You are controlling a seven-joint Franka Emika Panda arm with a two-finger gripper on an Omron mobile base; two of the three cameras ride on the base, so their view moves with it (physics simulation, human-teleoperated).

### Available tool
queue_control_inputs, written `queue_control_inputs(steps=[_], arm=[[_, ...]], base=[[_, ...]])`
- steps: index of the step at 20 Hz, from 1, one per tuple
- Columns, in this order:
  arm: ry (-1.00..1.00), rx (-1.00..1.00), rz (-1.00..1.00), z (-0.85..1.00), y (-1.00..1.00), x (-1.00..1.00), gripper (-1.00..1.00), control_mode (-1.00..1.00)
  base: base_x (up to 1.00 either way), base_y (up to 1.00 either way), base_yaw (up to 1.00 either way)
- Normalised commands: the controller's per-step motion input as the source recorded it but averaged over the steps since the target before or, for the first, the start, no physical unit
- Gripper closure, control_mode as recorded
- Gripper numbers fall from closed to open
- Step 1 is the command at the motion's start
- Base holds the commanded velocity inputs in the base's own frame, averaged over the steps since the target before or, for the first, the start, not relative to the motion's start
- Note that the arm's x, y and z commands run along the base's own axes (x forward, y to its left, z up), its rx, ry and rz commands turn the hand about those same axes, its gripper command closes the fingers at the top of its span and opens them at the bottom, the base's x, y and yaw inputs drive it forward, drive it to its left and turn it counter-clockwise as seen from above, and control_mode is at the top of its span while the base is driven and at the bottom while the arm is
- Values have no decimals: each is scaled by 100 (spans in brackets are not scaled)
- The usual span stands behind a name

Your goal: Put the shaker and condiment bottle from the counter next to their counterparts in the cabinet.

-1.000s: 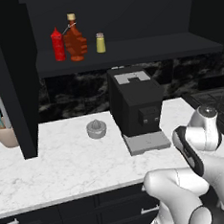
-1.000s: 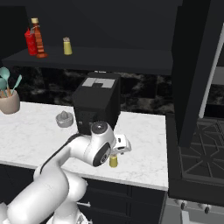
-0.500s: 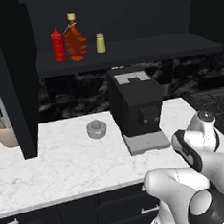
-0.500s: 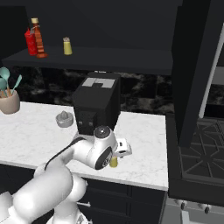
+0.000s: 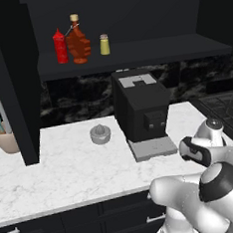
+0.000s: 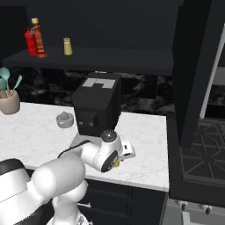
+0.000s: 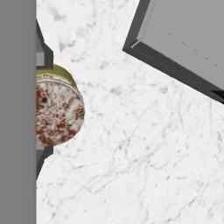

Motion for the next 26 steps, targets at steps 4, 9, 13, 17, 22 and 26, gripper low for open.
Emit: queue_control_inputs(steps=[4, 9, 13, 17, 22, 26], arm=[[0, 3, 5, -35, -6, 13, 100, -100], [0, 0, 3, -3, -1, 4, 100, -100], [0, -4, 6, 40, 0, 0, 100, -100], [0, -10, 5, 34, 0, 0, 100, -100], [0, -13, 4, 29, 0, 0, 100, -100], [0, -11, 2, 51, 0, 0, 100, -100]], base=[[0, 0, 0], [0, 0, 0], [0, 0, 0], [0, 0, 0], [0, 0, 0], [0, 0, 0]])
